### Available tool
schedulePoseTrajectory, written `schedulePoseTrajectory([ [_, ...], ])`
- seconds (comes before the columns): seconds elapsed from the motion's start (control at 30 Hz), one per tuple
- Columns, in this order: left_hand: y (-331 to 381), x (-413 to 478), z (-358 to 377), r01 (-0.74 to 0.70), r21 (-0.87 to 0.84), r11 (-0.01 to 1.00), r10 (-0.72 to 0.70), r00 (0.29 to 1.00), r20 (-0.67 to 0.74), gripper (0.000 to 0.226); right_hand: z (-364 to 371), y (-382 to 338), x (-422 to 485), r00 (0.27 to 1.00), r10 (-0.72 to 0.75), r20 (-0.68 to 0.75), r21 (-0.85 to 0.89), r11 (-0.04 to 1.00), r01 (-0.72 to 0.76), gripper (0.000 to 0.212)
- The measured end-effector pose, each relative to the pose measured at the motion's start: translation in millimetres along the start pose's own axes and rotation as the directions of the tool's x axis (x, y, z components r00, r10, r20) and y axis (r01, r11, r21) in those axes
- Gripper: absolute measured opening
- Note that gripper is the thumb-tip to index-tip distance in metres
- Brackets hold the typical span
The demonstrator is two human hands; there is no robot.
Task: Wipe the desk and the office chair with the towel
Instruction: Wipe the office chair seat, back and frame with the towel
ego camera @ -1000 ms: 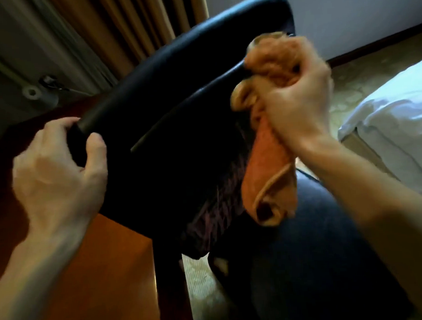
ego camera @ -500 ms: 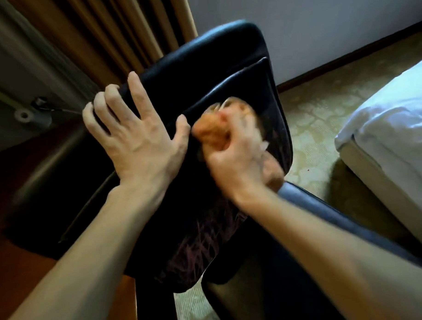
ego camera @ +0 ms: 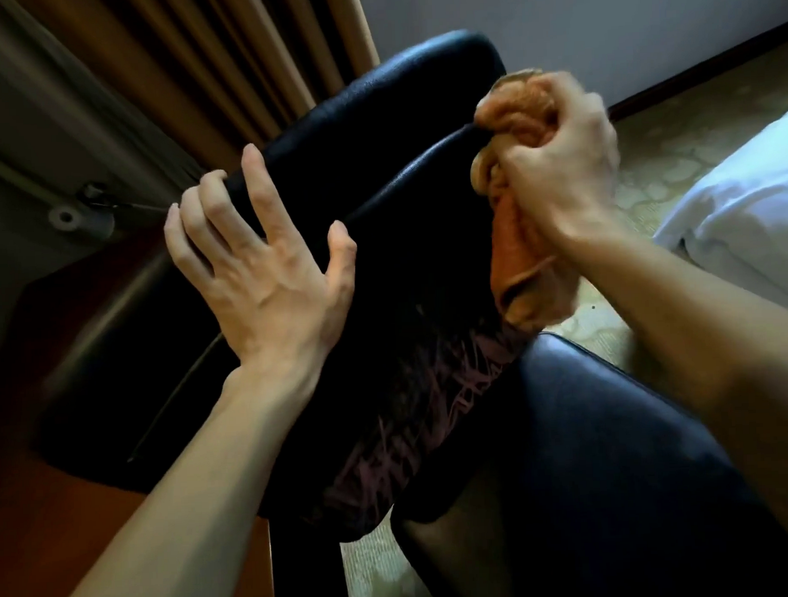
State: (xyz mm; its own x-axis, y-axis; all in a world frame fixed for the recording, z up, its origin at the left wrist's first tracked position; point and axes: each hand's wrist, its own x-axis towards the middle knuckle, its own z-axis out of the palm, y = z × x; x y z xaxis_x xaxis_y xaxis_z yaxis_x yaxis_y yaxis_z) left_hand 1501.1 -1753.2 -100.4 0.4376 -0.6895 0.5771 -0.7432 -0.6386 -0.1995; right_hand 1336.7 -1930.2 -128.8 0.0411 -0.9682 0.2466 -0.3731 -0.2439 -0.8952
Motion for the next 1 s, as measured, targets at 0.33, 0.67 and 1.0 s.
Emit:
schedulePoseTrajectory([
  [0.33,-3,-1,6,-0.006,0.021,1.0,0.007,0.998,-0.058,0.081,44,-27,-191,0.902,-0.149,0.404,0.068,0.989,0.133,0.043],
  [0.67,1,1,6,0.002,-0.02,1.0,-0.003,0.995,-0.096,0.083,4,20,-34,0.983,0.136,-0.125,0.095,0.988,-0.124,0.051],
  [1.0,-3,1,8,-0.013,-0.025,1.0,0.01,0.991,-0.132,0.081,56,-26,-194,0.966,-0.126,0.226,0.149,0.984,0.094,0.067],
])
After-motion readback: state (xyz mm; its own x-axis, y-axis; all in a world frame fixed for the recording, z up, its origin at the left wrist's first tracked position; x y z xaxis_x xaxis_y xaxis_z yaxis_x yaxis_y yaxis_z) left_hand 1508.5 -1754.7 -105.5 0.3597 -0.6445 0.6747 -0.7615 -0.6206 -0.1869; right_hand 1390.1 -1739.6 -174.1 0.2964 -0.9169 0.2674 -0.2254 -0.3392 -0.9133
